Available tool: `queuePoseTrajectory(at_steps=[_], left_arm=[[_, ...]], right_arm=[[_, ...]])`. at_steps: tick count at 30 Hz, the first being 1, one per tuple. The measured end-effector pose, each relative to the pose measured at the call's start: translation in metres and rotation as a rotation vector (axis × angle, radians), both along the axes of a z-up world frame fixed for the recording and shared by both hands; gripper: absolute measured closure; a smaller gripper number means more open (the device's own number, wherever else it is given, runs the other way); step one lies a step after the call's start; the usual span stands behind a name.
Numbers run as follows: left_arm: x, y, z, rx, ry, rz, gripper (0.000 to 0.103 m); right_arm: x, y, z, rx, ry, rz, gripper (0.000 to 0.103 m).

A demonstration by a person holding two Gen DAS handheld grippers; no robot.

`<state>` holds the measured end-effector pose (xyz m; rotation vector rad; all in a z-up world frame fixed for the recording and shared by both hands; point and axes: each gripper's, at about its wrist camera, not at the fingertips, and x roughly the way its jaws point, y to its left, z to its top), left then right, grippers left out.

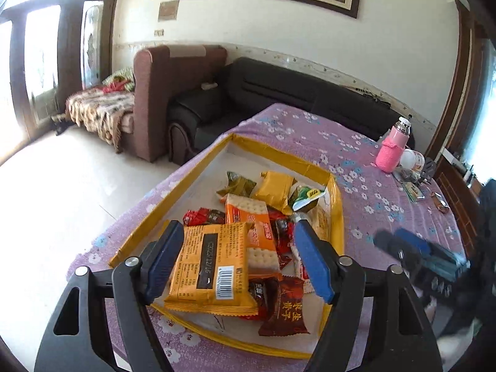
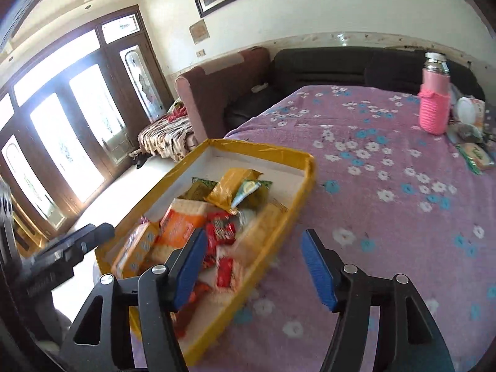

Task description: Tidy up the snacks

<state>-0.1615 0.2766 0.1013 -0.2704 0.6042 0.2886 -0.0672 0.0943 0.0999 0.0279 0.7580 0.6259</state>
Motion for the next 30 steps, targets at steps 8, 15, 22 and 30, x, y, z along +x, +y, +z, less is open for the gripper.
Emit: queuePoseTrajectory(at_steps=[8,15,22,30], left_arm=[[-0.022,-0.042,0.033,0.120,-0.113,0.050,0.017],[-0.030,-0.061,0.039,0.142,-0.102,0.021,0.017],[-0.041,-0.072,0.045,0.157,-0.118,0.015,0.017],[-0.070,-0.076,0.058,0.199,-0.206,0.098,0.014]], right_arm=[[-0.040,-0.041,-0.015,0.014,-0.039,-0.080,0.026],[-0.072,-0.043,-0.005,-0.018,-0.130,-0.054,0.017],[-0.090,-0.042,-0.002,-0.029,-0.160,-0.022,0.017],[-0.111,-0.038,0.006,-0.021,-0.222,-0.001,0.016]])
